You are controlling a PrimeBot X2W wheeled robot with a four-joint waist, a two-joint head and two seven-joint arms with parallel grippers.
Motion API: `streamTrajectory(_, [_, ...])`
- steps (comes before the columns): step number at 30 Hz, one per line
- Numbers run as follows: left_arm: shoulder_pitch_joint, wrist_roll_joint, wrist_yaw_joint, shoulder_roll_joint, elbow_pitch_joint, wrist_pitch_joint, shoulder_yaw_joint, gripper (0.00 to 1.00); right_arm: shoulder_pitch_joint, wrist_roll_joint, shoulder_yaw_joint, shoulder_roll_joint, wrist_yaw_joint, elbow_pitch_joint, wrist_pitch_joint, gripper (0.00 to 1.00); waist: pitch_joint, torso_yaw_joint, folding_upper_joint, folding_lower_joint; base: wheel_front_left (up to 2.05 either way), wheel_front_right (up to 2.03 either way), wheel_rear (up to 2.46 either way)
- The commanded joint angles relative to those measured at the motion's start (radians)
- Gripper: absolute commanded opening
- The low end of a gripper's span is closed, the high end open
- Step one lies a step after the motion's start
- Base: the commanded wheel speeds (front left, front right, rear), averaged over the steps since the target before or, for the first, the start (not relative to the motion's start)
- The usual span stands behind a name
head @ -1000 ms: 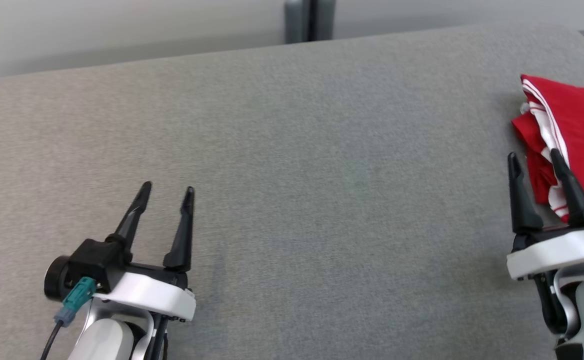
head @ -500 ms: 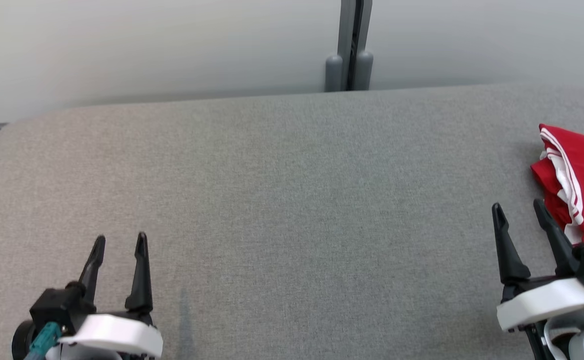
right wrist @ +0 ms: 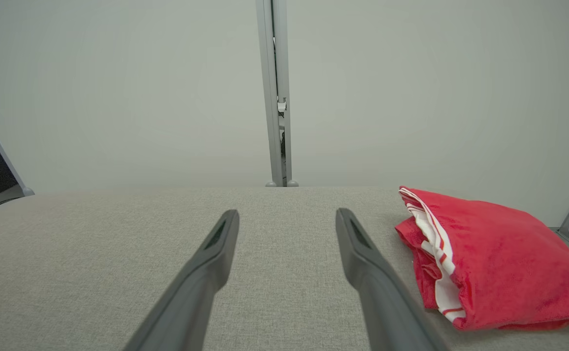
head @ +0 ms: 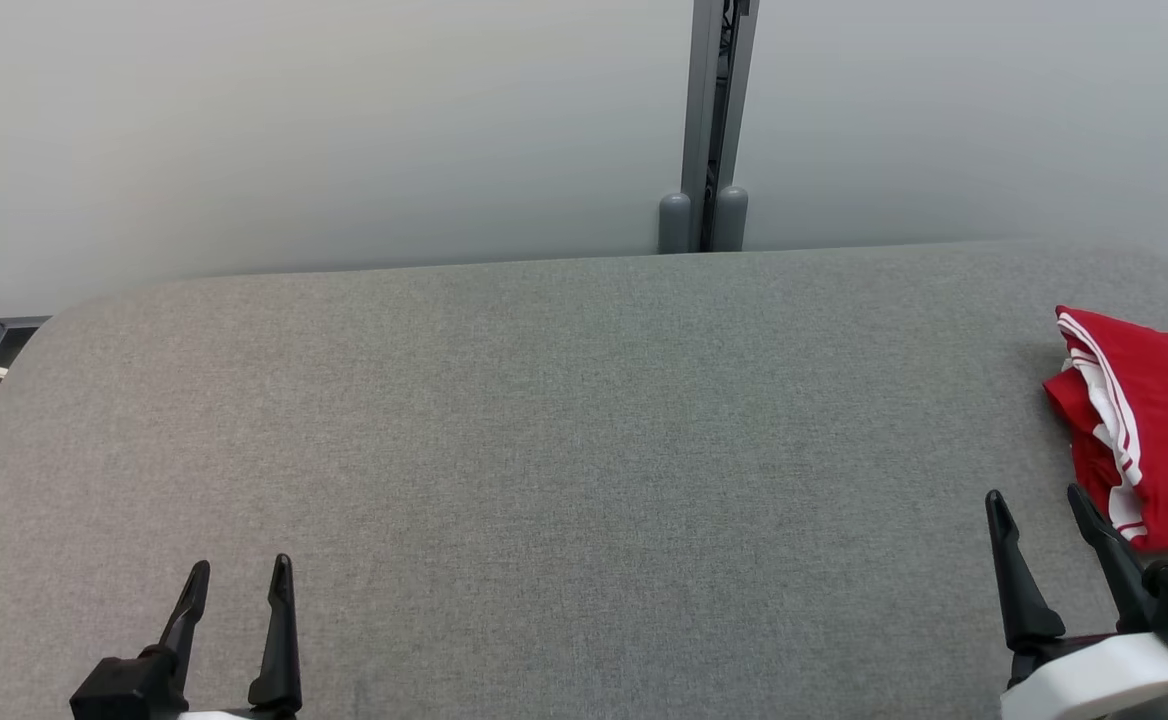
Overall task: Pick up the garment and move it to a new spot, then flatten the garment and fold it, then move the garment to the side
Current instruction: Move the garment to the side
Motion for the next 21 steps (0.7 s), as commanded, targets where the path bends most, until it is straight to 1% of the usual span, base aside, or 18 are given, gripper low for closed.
streamTrajectory(1, [0.010, -0.004, 0.005, 0.005, -0.004, 0.002, 0.002, 1.00, 0.018, -0.006, -0.004, 0.000, 0.000, -0.011, 0.005, 1.00, -0.008, -0.002, -0.0001, 0.0000, 0.00, 0.00, 0.00])
streamTrajectory(12, [0.038, -0.018, -0.003, 0.018, -0.013, 0.016, -0.006, 1.00, 0.074, -0.011, -0.009, 0.010, 0.000, -0.047, 0.026, 1.00, -0.026, -0.009, -0.0001, 0.0000, 0.00, 0.00, 0.00])
streamTrajectory(21, [0.037, -0.027, -0.009, 0.030, -0.011, 0.029, -0.014, 1.00, 0.090, -0.007, -0.014, 0.012, 0.000, -0.059, 0.032, 1.00, -0.031, -0.008, -0.0001, 0.0000, 0.00, 0.00, 0.00])
